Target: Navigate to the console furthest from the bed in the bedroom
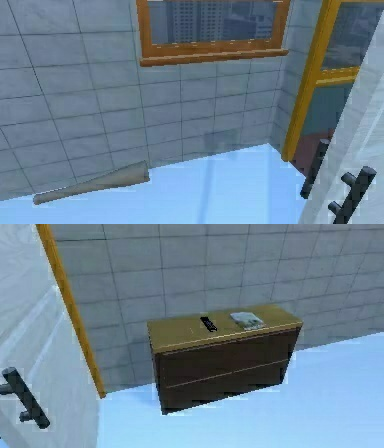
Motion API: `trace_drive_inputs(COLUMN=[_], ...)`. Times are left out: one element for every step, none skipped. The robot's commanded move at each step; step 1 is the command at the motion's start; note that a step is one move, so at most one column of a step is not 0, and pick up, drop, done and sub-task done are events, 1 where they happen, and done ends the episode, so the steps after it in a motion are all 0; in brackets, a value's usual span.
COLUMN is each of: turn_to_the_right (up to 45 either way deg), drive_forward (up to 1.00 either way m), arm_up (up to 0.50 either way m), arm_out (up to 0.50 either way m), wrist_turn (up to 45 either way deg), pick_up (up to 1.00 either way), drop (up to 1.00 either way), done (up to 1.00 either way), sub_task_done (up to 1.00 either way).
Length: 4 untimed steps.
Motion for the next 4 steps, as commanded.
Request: trace_drive_inputs(turn_to_the_right=[-3.0,-45.0,-45.0,-45.0], drive_forward=[0.0,0.0,0.0,0.0], arm_up=[0.0,0.0,0.0,0.0], arm_out=[0.0,0.0,0.0,0.0], wrist_turn=[0.0,0.0,0.0,0.0], pick_up=[0.0,0.0,0.0,0.0], drop=[0.0,0.0,0.0,0.0], done=[0.0,0.0,0.0,0.0], sub_task_done=[0.0,0.0,0.0,0.0])
